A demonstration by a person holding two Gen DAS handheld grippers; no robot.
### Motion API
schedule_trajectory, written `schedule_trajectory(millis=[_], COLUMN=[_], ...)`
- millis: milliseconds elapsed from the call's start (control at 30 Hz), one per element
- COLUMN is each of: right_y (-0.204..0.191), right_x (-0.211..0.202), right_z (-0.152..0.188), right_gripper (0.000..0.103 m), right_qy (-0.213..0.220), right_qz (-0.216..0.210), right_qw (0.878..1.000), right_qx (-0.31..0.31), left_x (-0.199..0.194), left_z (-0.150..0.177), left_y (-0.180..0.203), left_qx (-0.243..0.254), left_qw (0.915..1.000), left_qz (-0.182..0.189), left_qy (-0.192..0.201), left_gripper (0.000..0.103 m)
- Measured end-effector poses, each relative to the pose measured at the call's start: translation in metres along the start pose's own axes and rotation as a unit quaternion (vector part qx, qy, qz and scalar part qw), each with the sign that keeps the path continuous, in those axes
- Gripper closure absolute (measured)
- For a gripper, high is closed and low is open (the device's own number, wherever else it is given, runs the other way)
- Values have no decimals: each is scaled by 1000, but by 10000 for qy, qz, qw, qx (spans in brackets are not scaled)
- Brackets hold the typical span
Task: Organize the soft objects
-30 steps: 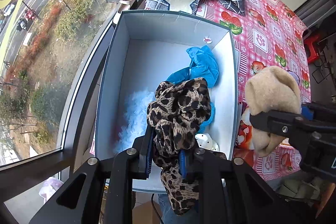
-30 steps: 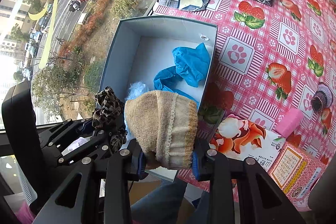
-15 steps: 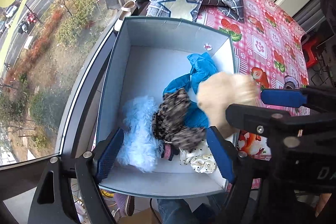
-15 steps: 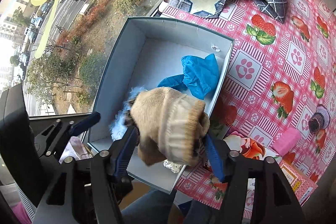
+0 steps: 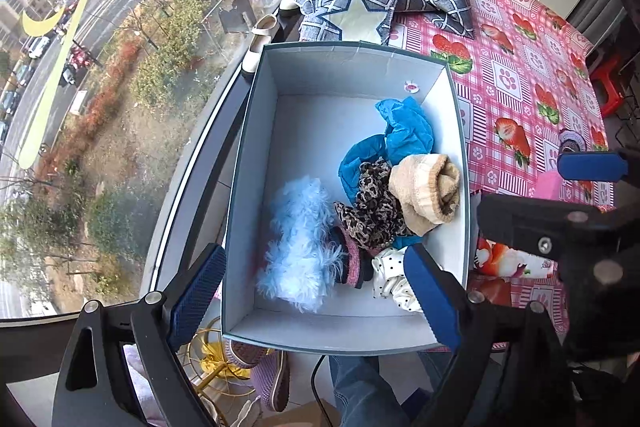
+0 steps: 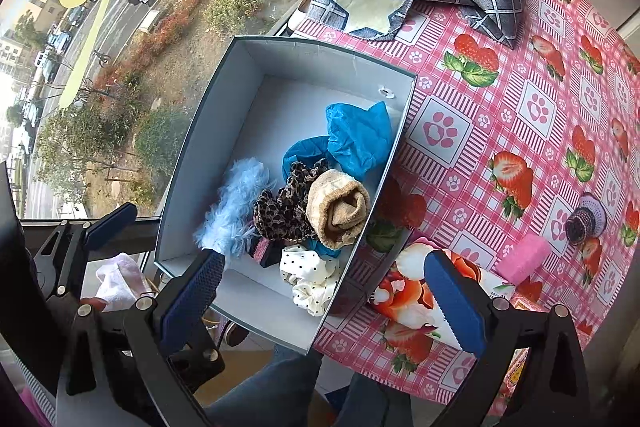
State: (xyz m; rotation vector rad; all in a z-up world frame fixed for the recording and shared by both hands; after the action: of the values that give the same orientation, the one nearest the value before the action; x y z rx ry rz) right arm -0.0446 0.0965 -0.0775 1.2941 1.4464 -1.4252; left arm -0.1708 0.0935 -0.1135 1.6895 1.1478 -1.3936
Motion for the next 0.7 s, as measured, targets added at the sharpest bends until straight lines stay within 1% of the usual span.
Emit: schedule_trajectory(millis=[67, 133, 233, 500, 700], right_y=[3, 6, 9, 10, 7], right_x=[-1, -1, -5, 5, 7], right_z=[6, 12, 20, 35, 39], right_gripper=[1, 1, 1, 1, 1], right_qy=[-46, -84, -31, -253, -293], right_qz=[-12, -1, 172, 194, 217], right_qw=[10000, 9998, 9996, 9989, 9990], right_qx=[81, 183, 241, 338, 257], left_x=[-1, -3, -7, -4, -5], left_z=[6, 11, 17, 27, 28], left_y=[-2, -2, -4, -3, -1], left_qx=[-69, -119, -150, -186, -150], left_qw=[9999, 9998, 9998, 9997, 9998], left_qz=[129, 161, 111, 122, 117], left_qy=[-53, -53, -26, -94, -97], left_gripper=[11, 11, 11, 11, 11])
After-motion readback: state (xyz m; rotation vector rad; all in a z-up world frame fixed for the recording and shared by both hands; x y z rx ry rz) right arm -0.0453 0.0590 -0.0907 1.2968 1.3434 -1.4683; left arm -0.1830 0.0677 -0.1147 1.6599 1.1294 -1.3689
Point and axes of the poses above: each gripper's, at about its wrist camera, not at the fingertips, and x roughly the way its jaws point, y to its right, z to its underside, the point moved 6 cm from there along x, roughly the way its jaws point, and after that the axes turned 1 degree about x, right-handed, at the moved point
